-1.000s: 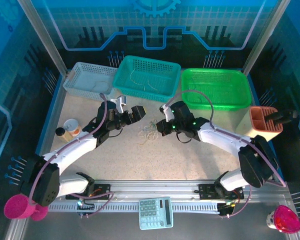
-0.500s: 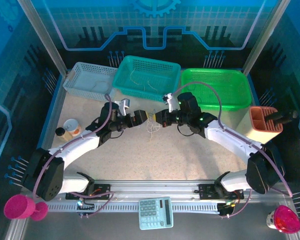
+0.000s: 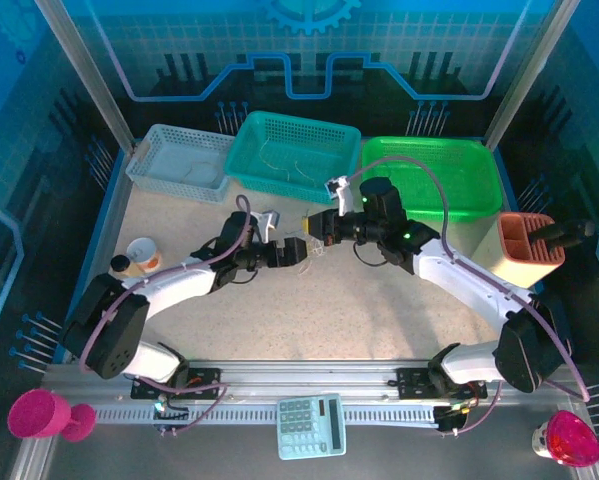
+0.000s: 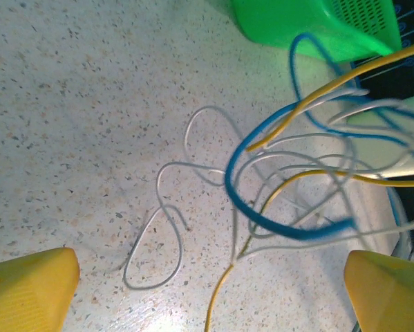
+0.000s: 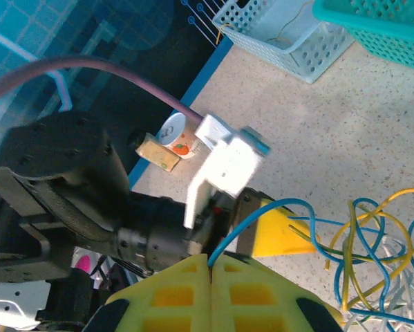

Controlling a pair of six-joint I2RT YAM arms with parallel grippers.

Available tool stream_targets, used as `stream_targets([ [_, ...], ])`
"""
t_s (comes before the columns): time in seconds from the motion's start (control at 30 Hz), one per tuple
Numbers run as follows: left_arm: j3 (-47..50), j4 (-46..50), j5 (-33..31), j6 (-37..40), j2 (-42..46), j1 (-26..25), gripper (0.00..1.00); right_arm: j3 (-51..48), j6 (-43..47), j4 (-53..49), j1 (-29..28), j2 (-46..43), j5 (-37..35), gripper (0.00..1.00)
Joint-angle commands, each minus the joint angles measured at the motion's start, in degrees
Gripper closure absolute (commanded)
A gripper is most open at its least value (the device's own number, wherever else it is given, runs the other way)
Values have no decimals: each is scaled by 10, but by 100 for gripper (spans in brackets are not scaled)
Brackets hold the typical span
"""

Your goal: Untangle the cables

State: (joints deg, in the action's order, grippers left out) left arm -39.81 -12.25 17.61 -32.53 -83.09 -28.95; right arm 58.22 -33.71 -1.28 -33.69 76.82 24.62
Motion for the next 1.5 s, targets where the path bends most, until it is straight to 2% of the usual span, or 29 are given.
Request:
stream_targets([
  [0.0,-28,-26,-3,29,-15,-14,1,19,-13,19,4,-15,15,100],
  [0.4,-25,-115,-5,23,-49,-32,3,18,-24,32,-20,-10,6,100],
  [0.5,-23,-138,2,16,-66,-33,23,20,-28,36,-20,-16,7,100],
  [0.67,-20,-160,5,12,-93,-33,69,38,-30,30,-17,-30,8,100],
  [0.8,-15,-170,0,4,-107,-33,98,60,-35,25,-9,-37,15,100],
  [1.47,45,-173,-13,-3,-104,-33,100,240,-108,58,110,-51,67,100],
])
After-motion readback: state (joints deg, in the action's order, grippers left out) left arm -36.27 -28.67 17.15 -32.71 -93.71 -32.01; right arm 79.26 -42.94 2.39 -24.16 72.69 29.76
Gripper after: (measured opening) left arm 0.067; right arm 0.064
